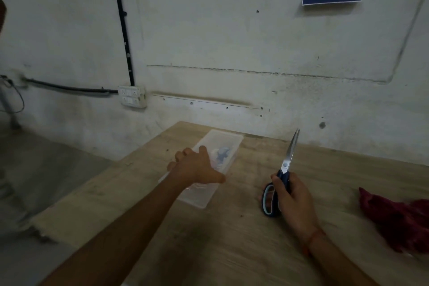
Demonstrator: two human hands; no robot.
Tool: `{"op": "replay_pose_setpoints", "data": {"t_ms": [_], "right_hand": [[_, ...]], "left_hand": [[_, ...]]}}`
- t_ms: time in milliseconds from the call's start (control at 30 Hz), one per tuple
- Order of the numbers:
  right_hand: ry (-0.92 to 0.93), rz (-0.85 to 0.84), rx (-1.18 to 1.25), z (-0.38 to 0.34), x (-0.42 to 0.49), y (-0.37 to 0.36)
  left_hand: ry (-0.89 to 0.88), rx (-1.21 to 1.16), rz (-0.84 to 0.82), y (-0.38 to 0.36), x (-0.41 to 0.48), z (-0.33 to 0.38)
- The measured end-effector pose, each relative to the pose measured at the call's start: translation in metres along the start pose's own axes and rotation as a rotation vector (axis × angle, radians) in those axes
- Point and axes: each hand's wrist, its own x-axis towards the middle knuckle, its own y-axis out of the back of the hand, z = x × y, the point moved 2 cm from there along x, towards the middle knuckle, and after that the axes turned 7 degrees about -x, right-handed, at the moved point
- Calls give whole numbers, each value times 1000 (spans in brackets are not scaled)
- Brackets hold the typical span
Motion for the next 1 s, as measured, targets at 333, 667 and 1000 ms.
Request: {"op": "replay_pose_setpoints", "data": {"t_ms": [333,667,1000], "right_hand": [[13,-16,-30,-73,11,-27],[83,-170,-609,-126,22,-124],[288,161,-897,-95,16,-65]], "left_hand": [[-32,-899,-347,39,5,-26],[66,-977,-299,28,24,-36],[3,-618,25,7,15,-4]]}}
